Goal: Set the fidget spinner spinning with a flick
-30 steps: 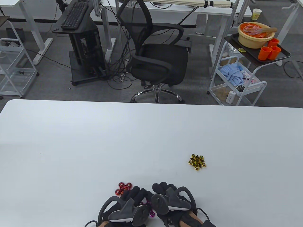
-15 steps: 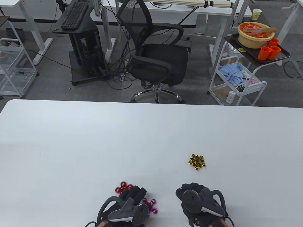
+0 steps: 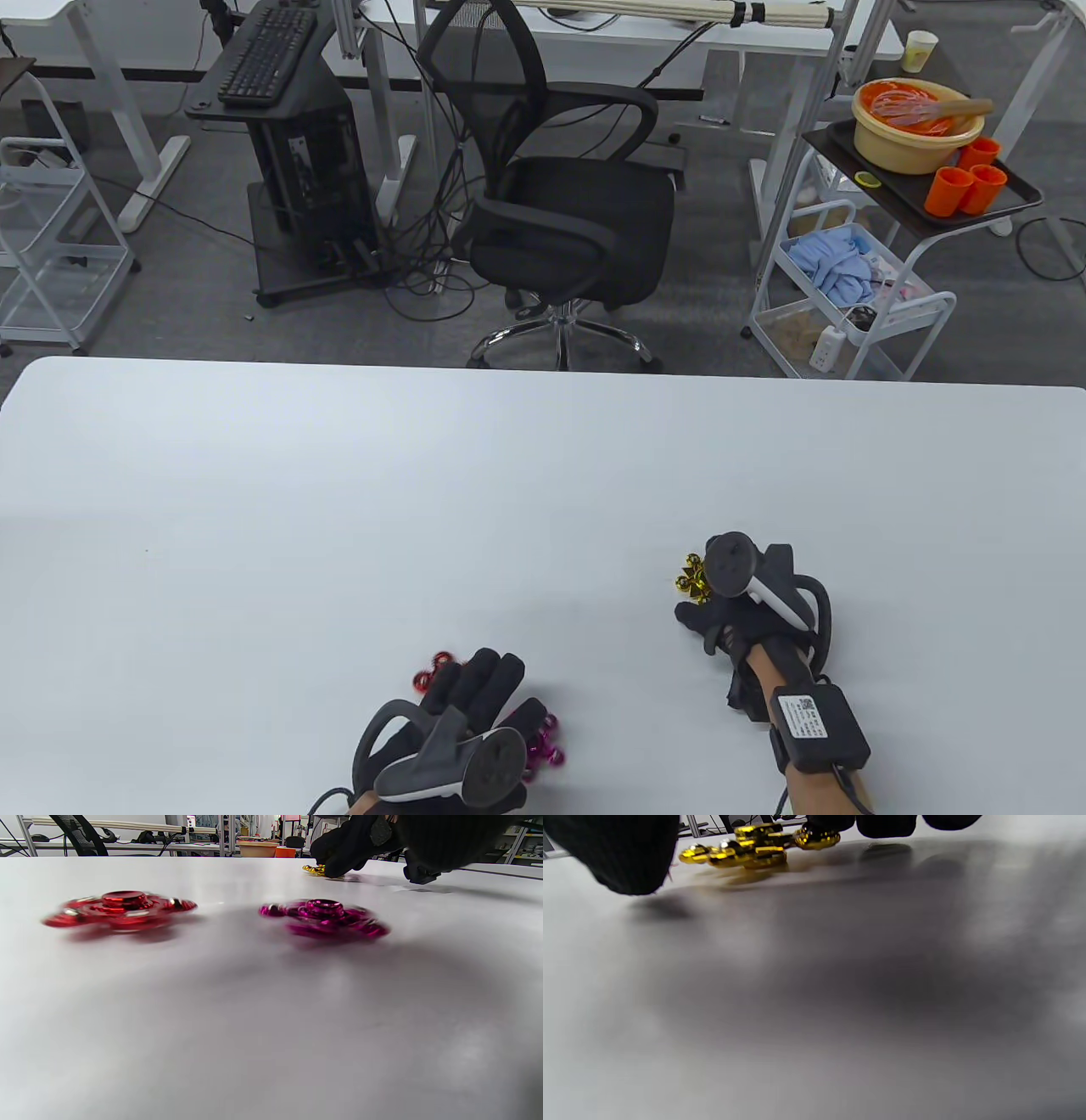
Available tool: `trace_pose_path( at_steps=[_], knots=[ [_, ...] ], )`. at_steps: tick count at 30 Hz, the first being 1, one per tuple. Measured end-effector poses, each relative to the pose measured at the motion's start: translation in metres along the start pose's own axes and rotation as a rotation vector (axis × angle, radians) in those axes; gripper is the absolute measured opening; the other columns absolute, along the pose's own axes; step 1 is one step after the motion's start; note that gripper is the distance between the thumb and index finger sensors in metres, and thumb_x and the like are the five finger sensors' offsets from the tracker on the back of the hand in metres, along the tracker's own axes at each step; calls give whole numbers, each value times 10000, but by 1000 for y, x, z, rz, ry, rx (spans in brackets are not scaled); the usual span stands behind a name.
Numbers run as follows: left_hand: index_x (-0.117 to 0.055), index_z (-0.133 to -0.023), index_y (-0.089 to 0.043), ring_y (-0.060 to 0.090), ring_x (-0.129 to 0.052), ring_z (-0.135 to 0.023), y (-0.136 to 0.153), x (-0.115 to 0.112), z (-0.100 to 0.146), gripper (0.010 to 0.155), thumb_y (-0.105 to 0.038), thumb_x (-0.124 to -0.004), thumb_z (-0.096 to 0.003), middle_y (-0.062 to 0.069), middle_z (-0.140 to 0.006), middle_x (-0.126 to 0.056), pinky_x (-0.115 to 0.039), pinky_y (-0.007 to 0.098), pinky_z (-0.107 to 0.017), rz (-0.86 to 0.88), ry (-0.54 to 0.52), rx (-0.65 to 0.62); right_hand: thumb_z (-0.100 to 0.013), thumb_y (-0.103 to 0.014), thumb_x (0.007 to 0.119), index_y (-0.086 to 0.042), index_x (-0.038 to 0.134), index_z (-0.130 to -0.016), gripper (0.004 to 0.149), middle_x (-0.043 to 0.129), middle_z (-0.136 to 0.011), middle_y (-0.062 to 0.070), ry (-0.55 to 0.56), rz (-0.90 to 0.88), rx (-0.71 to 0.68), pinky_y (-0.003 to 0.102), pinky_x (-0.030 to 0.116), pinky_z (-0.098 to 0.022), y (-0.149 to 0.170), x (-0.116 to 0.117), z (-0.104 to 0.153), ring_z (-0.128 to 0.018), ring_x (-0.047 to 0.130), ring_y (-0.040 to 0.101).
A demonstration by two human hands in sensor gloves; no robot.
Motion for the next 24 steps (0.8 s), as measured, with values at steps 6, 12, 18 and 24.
trace_pose_path(
  at_steps=[6, 12, 18, 24],
  knots=[
    [-349, -1001, -346, 365, -94, -1056, 3, 1, -3, 761, -633, -683, -380, 75, -1114, -18, -200, 619, -765, 11, 2, 2, -415, -487, 808, -130, 338, -1011, 839, 426, -1076, 183, 48, -15, -21, 654, 449, -704, -4, -3, -4, -948, 465, 493],
    [-357, -1000, -340, 367, -98, -1056, 2, 1, -4, 760, -633, -682, -379, 77, -1115, -24, -209, 619, -765, 6, 2, 5, -370, -541, 829, -68, 456, -976, 854, 618, -989, 234, 176, 194, -123, 595, 676, -623, -23, -10, 5, -785, 760, 446],
    [-354, -1001, -329, 372, -114, -1056, 5, 0, -3, 765, -635, -679, -380, 84, -1117, -38, -227, 619, -762, -11, -5, 21, -370, -565, 824, -75, 491, -974, 847, 660, -974, 243, 240, 12, -377, 594, 705, -599, -64, -10, 60, -757, 796, 450],
    [-353, -1002, -323, 372, -114, -1056, 9, -3, -5, 768, -633, -678, -380, 85, -1117, -39, -227, 618, -762, -9, 6, 38, -370, -570, 827, -87, 476, -982, 854, 652, -987, 222, 223, 132, -518, 604, 669, -623, -95, 11, 102, -781, 780, 440]
  ],
)
Point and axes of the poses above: the tracker on the back of each hand, its own y axis roughly to the little-finger side, its own z axis roughly from the fingertips to the wrist, x = y × z, the point moved 3 cm from there along -z, roughly from the wrist to the fingertips
